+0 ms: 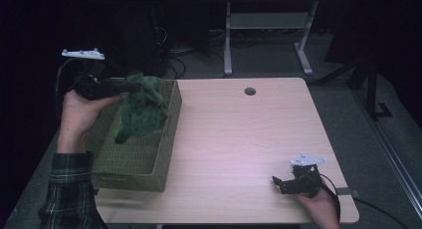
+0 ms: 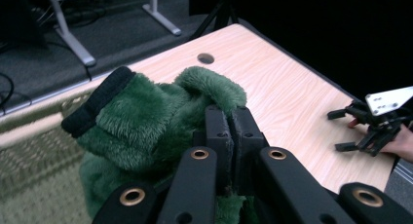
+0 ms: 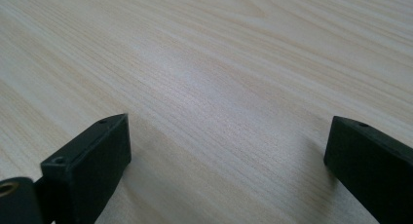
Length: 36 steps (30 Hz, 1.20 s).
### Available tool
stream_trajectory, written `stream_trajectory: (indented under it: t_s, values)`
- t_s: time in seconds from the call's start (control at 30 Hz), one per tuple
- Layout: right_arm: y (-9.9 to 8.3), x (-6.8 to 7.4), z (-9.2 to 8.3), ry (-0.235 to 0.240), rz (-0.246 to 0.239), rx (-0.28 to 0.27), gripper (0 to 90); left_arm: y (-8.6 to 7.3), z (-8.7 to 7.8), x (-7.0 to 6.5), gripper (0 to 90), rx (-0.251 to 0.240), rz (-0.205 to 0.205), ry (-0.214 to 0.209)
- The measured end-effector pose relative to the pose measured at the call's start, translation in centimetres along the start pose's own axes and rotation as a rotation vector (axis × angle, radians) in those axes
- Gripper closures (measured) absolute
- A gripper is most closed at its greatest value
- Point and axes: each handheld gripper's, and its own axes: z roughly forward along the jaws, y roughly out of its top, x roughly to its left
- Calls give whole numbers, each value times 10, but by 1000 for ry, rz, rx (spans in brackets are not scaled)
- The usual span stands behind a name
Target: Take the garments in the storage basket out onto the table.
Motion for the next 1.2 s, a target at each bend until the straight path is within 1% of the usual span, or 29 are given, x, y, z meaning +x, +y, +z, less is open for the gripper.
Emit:
stream_trajectory:
  t_s: [0.17, 0.33, 0.5, 0.63, 0.67, 0.7, 0.8, 0.93, 1.1, 1.2]
  values:
    - [0, 0, 0, 0, 0, 0, 28, 15, -1, -11, 880, -22, 28, -22]
    - [0, 0, 0, 0, 0, 0, 28, 25, 9, -23, 880, -29, 51, -45]
    - [0, 0, 0, -1, -1, -1, 28, 31, 26, -34, 880, -20, 64, -61]
    - [0, 0, 0, -1, 0, 0, 28, 33, 42, -42, 880, -25, 62, -75]
    - [0, 0, 0, -1, 0, 0, 28, 33, 46, -44, 880, -29, 68, -75]
    - [0, 0, 0, -1, 0, 0, 28, 33, 51, -47, 881, -35, 66, -76]
    - [0, 0, 0, 0, 0, -1, 28, 34, 63, -54, 881, -36, 72, -81]
    - [0, 0, 0, -2, 4, -1, 28, 35, 78, -64, 881, -42, 73, -122]
    - [0, 1, 0, -2, 6, 0, 28, 34, 96, -80, 881, -27, 89, -153]
    - [0, 1, 0, -2, 6, 0, 28, 32, 107, -90, 881, -9, 106, -166]
